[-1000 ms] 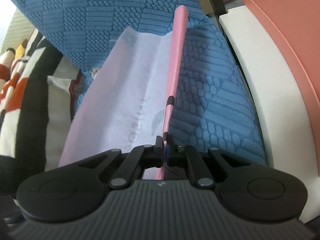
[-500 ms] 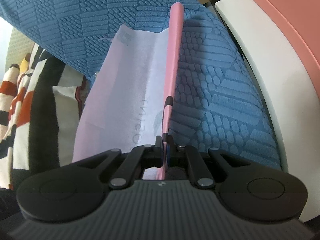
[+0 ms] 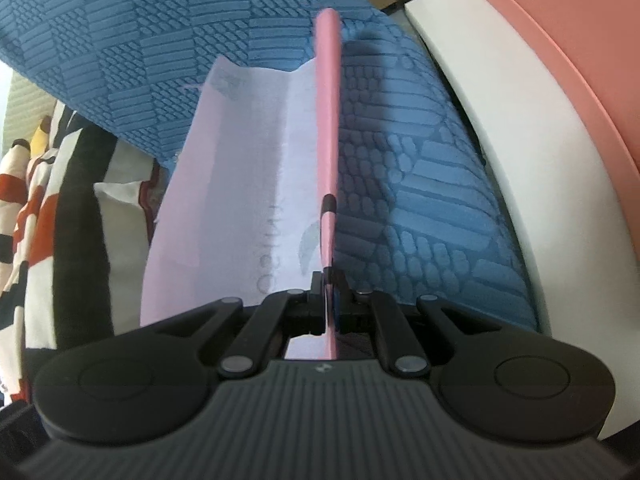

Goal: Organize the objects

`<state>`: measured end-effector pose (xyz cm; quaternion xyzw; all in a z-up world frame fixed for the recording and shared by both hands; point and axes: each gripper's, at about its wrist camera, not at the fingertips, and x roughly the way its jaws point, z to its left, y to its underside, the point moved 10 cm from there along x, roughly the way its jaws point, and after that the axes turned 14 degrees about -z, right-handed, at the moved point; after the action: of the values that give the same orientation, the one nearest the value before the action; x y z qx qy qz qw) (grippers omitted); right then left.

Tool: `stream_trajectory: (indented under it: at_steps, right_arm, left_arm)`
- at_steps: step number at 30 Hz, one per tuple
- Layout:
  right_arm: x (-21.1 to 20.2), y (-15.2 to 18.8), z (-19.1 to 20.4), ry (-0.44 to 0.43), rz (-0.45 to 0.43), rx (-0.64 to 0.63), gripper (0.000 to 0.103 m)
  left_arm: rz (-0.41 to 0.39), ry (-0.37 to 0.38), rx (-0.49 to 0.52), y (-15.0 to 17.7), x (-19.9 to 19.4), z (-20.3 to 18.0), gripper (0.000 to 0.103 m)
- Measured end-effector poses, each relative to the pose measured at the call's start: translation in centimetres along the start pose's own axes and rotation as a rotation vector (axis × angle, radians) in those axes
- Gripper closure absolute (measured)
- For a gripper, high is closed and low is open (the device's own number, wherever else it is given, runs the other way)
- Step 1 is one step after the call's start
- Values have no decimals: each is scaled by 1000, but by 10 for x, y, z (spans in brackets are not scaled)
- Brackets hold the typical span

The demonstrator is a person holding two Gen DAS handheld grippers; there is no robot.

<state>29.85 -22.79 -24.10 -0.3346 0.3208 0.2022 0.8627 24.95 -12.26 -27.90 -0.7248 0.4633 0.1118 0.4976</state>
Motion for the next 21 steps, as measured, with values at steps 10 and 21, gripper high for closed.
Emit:
stream_trajectory:
  at_steps: [10, 21]
  right_arm:
    - [-3, 0, -1, -9, 11, 36, 97]
    - [-6, -5, -4, 15, -10, -15, 93]
  left_arm:
    - [-7, -23, 70, 2, 5, -1, 74]
    - [-31, -47, 46, -4, 0, 6, 83]
